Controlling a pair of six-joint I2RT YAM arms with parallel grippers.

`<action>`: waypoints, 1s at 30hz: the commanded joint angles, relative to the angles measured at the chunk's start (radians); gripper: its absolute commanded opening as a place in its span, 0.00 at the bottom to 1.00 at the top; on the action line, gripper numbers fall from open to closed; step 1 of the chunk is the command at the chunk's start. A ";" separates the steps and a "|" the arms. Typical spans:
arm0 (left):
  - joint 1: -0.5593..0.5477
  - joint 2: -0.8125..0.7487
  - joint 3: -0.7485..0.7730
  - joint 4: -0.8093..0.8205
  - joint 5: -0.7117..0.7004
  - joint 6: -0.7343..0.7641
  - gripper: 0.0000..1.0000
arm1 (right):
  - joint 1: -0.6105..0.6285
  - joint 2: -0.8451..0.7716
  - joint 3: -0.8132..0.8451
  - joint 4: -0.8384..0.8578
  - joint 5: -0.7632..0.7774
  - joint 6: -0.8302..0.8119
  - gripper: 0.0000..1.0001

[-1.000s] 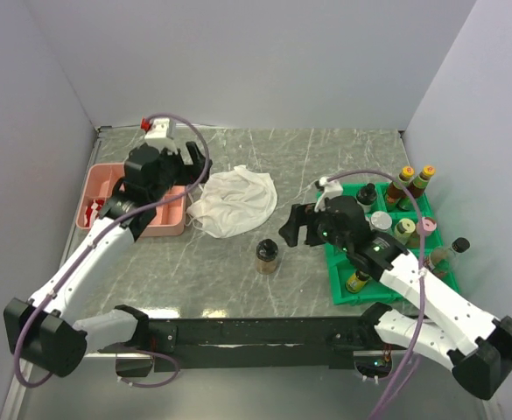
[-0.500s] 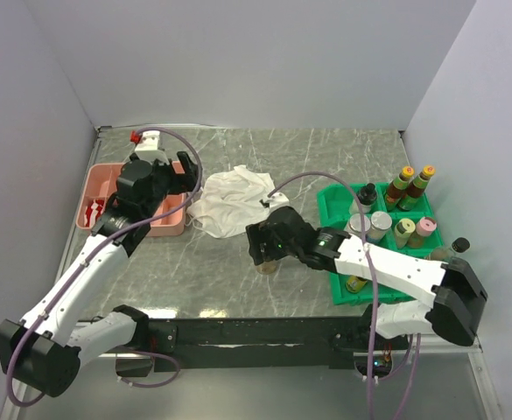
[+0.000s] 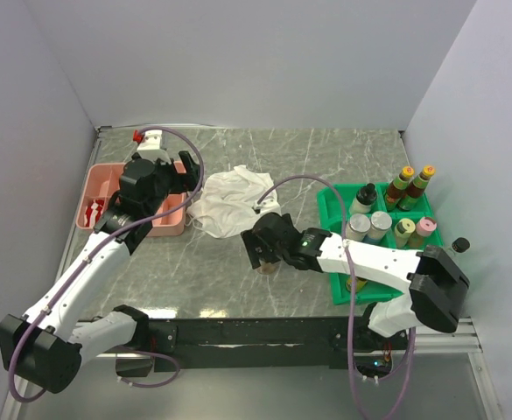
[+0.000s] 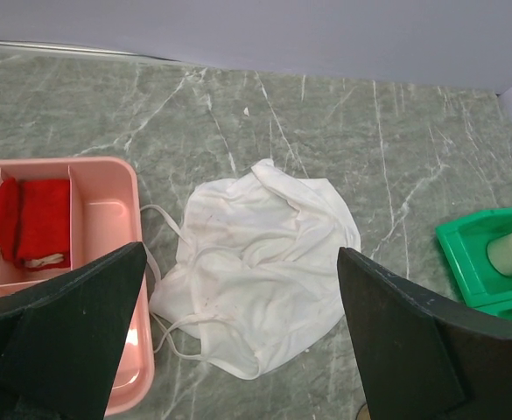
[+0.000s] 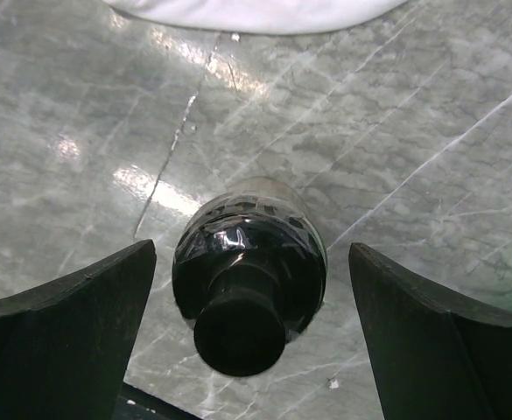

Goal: Organize the condiment bottles
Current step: Pick up the bottle from the center of the board.

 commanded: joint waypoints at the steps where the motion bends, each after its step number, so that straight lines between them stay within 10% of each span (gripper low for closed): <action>1: -0.001 -0.007 0.009 0.029 0.008 -0.006 0.97 | 0.007 0.032 0.023 0.025 0.008 -0.005 0.96; 10: -0.003 0.016 0.014 0.025 0.020 -0.011 0.97 | 0.007 0.008 0.009 0.027 0.048 0.012 0.59; 30: -0.007 0.020 0.015 0.018 0.017 -0.005 0.97 | -0.247 -0.205 0.100 -0.058 0.149 -0.076 0.48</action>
